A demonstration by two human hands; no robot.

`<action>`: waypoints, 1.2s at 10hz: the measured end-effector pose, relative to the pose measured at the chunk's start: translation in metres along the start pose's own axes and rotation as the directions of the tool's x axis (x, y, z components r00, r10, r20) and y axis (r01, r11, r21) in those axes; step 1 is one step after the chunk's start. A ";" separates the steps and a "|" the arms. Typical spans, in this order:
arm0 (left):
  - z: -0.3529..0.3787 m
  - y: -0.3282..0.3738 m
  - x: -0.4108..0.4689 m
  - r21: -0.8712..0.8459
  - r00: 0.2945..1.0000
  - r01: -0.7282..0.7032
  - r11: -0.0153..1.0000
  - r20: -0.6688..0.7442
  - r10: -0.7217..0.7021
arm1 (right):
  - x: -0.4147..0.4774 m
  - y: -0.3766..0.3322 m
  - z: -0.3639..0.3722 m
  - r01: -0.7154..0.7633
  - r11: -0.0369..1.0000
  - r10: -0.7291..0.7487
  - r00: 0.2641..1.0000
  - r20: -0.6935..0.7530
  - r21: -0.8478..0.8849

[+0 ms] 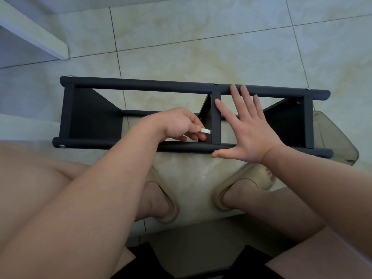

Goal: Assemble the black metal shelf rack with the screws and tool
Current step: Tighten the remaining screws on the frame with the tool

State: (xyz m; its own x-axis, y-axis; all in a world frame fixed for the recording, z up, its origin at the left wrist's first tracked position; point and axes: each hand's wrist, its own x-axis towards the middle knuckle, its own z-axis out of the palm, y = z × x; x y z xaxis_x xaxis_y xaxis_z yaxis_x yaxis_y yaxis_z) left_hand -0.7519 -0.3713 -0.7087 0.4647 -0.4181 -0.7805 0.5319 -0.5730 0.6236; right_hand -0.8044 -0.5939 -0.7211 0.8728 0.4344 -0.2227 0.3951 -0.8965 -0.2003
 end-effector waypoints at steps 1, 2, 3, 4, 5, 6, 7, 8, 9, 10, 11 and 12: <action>0.000 0.000 -0.001 0.041 1.000 -0.001 0.999 0.011 0.000 | 0.000 0.001 0.000 -0.001 1.000 0.001 1.000 -0.004 0.002; 0.001 0.000 -0.001 0.064 1.000 -0.005 0.998 0.010 0.004 | 0.000 0.001 0.000 0.001 1.000 -0.001 1.000 -0.005 0.004; 0.002 -0.002 -0.001 0.095 1.000 -0.018 0.995 0.002 0.017 | 0.001 0.000 0.000 0.002 1.000 -0.002 1.000 -0.008 0.002; 0.002 -0.002 -0.002 0.132 0.999 -0.029 0.991 -0.019 0.032 | 0.001 0.001 0.000 -0.003 1.000 0.003 1.000 -0.001 -0.001; 0.003 -0.003 -0.002 0.182 0.998 -0.035 0.983 -0.037 0.042 | 0.001 0.001 -0.001 -0.005 1.000 0.005 1.000 0.003 0.000; 0.005 -0.004 -0.001 0.206 0.999 -0.022 0.978 -0.043 0.031 | 0.001 0.000 -0.001 -0.003 1.000 0.003 1.000 0.000 0.008; 0.005 -0.004 -0.001 0.205 0.998 -0.010 0.979 -0.053 0.021 | 0.002 0.000 -0.001 -0.002 1.000 0.002 1.000 0.003 0.003; 0.005 -0.003 -0.001 0.197 0.998 -0.006 0.980 -0.064 0.019 | 0.002 0.001 -0.002 -0.003 1.000 0.003 1.000 0.007 0.002; 0.003 -0.001 0.000 0.226 0.995 -0.009 0.974 -0.093 0.031 | 0.003 0.001 -0.003 -0.006 1.000 0.007 1.000 0.018 -0.008; -0.004 -0.001 0.001 0.246 0.993 -0.018 0.969 -0.108 0.046 | 0.005 0.001 -0.004 -0.005 1.000 0.005 1.000 0.021 -0.017; -0.010 -0.002 0.001 0.262 0.994 -0.028 0.965 -0.091 0.053 | 0.007 0.001 -0.004 -0.006 1.000 0.006 1.000 0.020 -0.012; -0.012 -0.002 0.003 0.299 0.991 -0.026 0.954 -0.117 0.063 | 0.008 0.002 -0.004 -0.006 1.000 0.006 1.000 0.020 -0.010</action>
State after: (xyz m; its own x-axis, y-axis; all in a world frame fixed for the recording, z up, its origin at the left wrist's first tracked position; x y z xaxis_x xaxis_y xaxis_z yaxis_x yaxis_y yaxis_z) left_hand -0.7432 -0.3627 -0.7119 0.5768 -0.3684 -0.7291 0.2838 -0.7465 0.6018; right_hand -0.7961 -0.5923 -0.7195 0.8692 0.4308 -0.2428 0.3931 -0.8998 -0.1891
